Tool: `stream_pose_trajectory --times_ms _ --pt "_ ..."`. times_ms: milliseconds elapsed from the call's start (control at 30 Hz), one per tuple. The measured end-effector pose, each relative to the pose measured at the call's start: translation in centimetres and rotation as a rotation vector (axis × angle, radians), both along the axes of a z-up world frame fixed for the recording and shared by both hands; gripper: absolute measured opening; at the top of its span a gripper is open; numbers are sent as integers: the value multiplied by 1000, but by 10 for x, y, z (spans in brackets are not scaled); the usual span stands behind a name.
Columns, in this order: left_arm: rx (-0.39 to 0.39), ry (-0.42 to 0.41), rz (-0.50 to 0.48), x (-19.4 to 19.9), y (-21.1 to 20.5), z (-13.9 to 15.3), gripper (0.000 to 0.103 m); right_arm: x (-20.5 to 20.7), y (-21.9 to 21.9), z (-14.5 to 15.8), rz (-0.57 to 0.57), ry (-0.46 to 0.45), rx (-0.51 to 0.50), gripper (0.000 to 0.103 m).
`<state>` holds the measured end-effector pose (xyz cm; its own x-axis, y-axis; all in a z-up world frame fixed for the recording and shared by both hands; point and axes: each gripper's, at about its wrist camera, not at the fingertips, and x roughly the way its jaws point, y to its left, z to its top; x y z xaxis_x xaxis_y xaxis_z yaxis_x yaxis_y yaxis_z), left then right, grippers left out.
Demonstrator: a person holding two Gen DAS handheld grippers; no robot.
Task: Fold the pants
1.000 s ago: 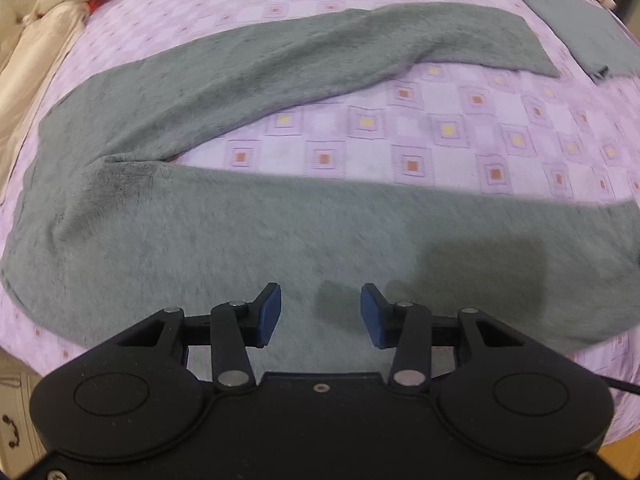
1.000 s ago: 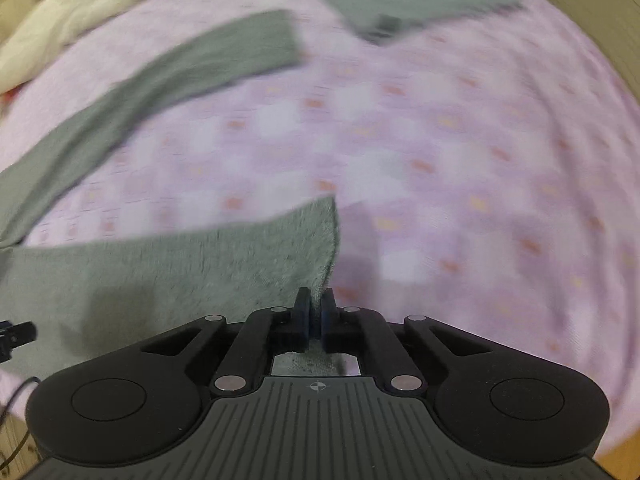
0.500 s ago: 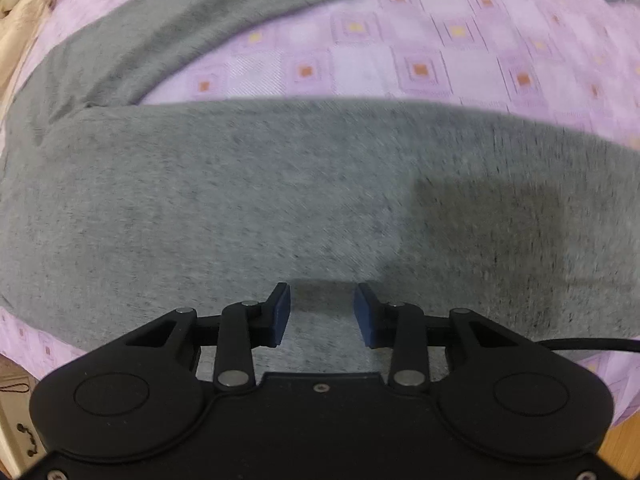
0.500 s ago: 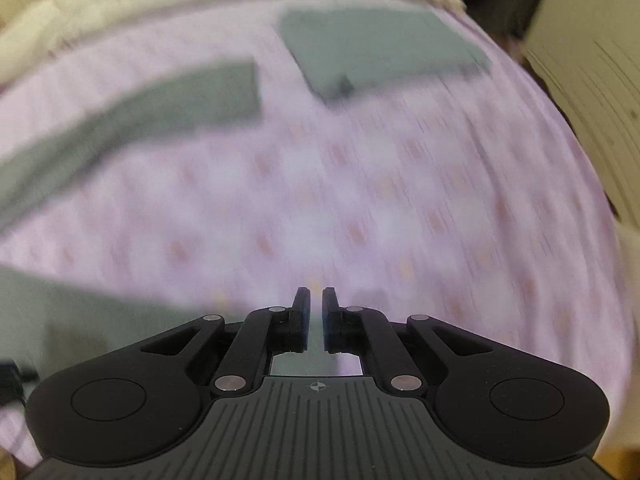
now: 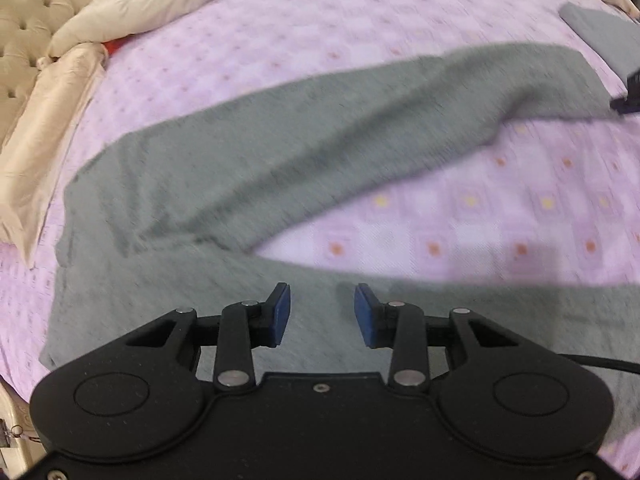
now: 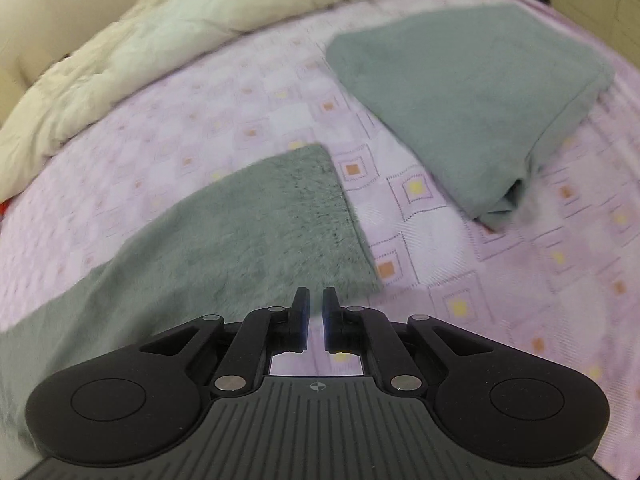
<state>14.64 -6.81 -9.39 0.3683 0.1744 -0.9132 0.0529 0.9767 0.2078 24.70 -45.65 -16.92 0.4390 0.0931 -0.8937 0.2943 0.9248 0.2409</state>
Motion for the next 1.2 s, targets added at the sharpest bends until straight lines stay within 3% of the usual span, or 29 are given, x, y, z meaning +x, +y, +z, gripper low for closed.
stream_pose_trajectory --times_ms 200,400,467,533,600,667,700,833,933,1000,1067,1133,1167,1200 --pt "8 -5 46 11 30 1 46 8 8 -14 -62 -11 44 28" --pt "4 1 67 35 45 -4 46 21 23 -8 -51 41 -34 23" --pt "7 -6 62 40 46 -3 46 23 23 -5 -98 67 -124 24" --pt "4 -7 60 43 46 -3 46 13 17 -5 -140 40 -102 25" --pt "-5 -2 59 46 46 -4 46 9 10 -13 -138 52 -13 34" --pt "-6 0 49 49 44 -6 46 11 13 -17 -104 36 3 54" --pt "-5 1 42 51 43 -7 46 15 17 -16 -83 20 4 58" --pt "-6 -7 42 56 41 -3 46 25 19 -10 -118 25 -35 59" --pt "-14 -18 54 58 43 0 46 17 13 -8 -195 58 -156 60" --pt "-18 -16 61 59 43 0 46 13 7 -15 -175 61 -122 60" --pt "-17 -10 60 61 43 -2 46 16 5 -23 -138 45 -49 70" --pt "-12 -7 58 63 42 -4 46 23 8 -22 -112 22 -38 65" --pt "-12 -5 57 65 42 -5 46 25 11 -21 -115 29 -46 37" --pt "-13 -5 55 66 42 -5 46 28 12 -19 -104 38 -44 21"
